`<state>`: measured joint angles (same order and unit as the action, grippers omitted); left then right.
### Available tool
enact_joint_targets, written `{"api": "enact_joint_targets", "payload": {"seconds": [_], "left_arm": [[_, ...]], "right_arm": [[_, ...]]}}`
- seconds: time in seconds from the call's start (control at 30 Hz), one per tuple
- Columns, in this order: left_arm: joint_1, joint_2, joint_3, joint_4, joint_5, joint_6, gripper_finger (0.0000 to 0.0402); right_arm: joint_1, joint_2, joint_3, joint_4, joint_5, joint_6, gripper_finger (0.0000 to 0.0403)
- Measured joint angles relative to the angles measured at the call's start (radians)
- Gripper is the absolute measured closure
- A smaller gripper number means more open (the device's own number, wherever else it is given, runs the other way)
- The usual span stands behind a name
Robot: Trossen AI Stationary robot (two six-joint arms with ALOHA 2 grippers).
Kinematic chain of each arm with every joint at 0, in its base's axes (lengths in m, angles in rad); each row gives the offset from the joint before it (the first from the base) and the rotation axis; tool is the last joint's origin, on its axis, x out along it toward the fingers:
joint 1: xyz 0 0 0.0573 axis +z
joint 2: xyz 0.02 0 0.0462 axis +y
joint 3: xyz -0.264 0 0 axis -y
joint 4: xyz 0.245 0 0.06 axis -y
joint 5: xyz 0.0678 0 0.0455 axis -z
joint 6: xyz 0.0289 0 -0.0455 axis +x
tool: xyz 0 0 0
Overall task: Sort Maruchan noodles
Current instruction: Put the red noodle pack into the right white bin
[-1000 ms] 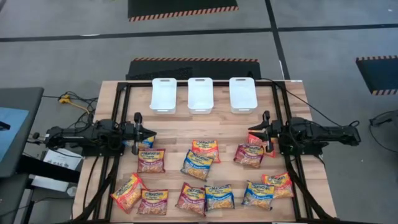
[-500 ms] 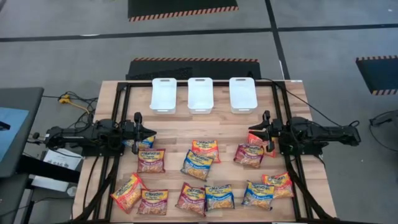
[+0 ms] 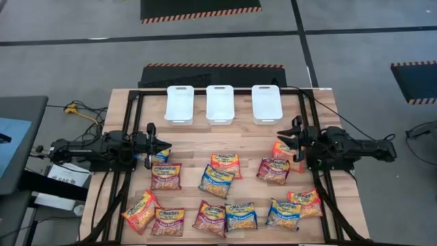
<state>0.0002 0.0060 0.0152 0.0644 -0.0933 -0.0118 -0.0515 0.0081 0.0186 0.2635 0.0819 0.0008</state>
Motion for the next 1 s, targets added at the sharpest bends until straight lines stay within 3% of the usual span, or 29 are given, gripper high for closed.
{"api": "enact_joint_targets", "payload": {"seconds": [0.27,0.63,0.83,1.0], "left_arm": [[0.000,0.000,0.019,0.008,-0.010,-0.019,0.0401],[0.000,0.000,0.021,0.009,-0.027,-0.014,0.0401],[0.000,0.000,0.022,0.009,-0.027,-0.012,0.0401],[0.000,0.000,0.022,0.008,-0.027,-0.011,0.0401]], "right_arm": [[-0.038,0.000,0.119,-0.028,0.005,-0.111,0.0288],[-0.036,0.010,0.277,0.027,-0.002,-0.220,0.0184],[-0.036,0.101,0.437,-0.006,-0.008,-0.320,0.0160],[-0.036,0.247,0.608,-0.198,0.034,-0.363,0.0159]]}}
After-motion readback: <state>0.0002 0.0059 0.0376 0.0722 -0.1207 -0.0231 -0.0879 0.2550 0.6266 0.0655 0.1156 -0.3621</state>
